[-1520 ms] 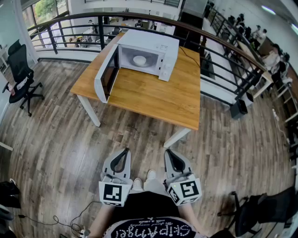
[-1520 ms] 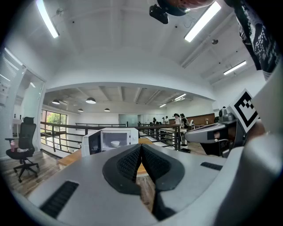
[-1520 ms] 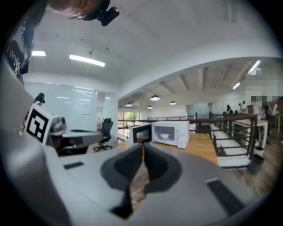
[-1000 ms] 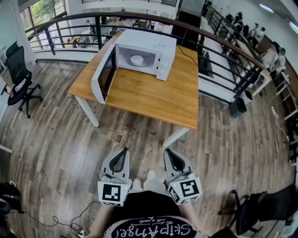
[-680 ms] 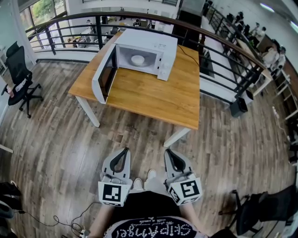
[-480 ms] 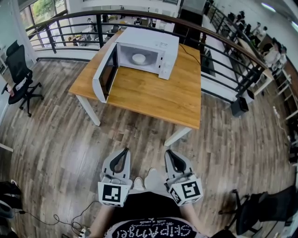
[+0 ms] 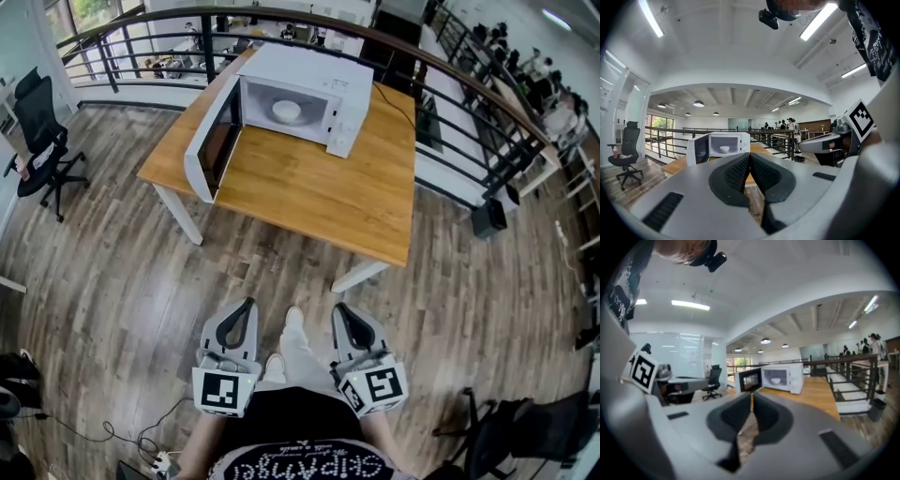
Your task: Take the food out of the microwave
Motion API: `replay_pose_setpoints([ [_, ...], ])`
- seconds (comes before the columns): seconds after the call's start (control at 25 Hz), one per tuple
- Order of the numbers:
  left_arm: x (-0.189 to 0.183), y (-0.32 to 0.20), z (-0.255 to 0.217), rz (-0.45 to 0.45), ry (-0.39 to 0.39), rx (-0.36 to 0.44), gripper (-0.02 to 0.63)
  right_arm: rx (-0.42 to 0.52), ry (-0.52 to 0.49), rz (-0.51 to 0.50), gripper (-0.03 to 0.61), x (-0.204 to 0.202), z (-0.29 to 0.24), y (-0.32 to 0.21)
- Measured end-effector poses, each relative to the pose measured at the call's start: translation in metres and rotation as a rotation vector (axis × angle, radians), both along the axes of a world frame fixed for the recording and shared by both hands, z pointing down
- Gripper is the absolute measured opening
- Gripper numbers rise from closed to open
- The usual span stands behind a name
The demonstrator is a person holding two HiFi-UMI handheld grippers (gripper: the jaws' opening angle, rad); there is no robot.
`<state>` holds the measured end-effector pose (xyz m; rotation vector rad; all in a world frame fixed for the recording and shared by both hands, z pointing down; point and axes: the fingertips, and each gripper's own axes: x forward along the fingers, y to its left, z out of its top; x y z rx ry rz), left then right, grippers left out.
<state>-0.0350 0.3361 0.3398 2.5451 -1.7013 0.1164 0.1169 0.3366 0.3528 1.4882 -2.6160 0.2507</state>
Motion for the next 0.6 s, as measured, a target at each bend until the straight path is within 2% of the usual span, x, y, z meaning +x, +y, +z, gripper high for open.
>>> replay_pose_setpoints([
  [0.16, 0.005, -0.034, 0.012, -0.009, -0.038, -0.016, 0.034, -0.027, -0.006, -0.014, 0.037, 0.004, 0.011, -0.037],
  [0.32, 0.012, -0.080, 0.014, -0.019, -0.034, -0.029, 0.034, -0.033, -0.008, -0.042, 0.037, 0.005, 0.014, -0.089],
  [0.6, 0.015, -0.150, -0.001, -0.068, -0.040, 0.005, 0.034, 0.000, 0.010, -0.103, 0.037, 0.012, 0.002, -0.171],
])
